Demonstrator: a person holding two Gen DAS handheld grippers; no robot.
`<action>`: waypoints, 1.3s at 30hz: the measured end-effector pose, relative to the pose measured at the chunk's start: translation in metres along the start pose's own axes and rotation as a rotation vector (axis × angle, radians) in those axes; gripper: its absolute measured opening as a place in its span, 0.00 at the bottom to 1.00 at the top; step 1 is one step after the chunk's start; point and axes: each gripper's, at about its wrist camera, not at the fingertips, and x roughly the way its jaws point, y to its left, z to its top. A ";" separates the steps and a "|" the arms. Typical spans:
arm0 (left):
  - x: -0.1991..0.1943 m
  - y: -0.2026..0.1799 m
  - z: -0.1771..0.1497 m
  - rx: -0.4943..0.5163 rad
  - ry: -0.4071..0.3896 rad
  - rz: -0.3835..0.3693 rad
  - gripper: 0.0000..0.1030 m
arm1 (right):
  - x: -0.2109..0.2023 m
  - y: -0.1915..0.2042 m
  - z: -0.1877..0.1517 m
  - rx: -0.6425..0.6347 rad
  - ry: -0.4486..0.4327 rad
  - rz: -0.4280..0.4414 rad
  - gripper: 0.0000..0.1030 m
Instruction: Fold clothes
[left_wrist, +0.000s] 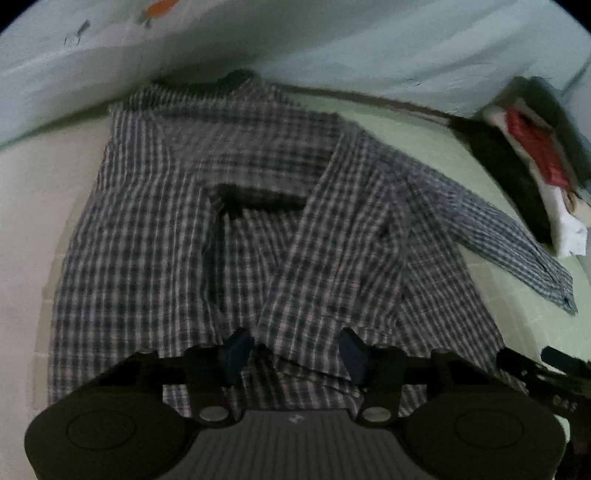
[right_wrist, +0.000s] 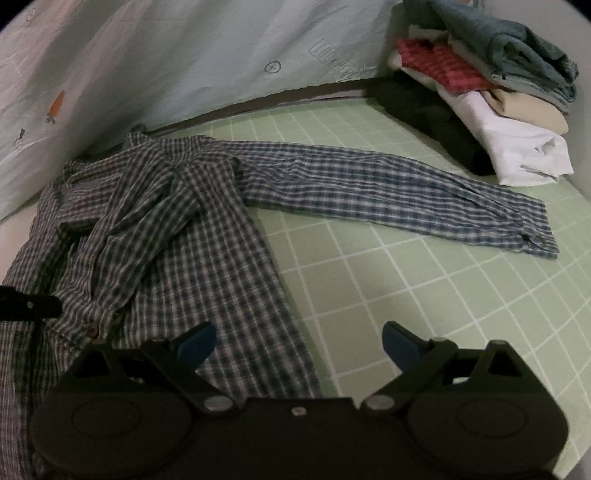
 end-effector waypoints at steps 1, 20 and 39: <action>0.004 0.001 0.001 -0.006 0.013 -0.004 0.52 | 0.000 -0.001 0.000 0.001 0.002 -0.002 0.95; -0.071 0.010 -0.034 -0.110 -0.181 -0.067 0.03 | -0.021 -0.001 -0.027 0.034 0.018 0.009 0.95; -0.157 0.079 -0.152 -0.428 -0.185 -0.090 0.03 | -0.035 0.046 -0.059 -0.091 0.048 0.072 0.95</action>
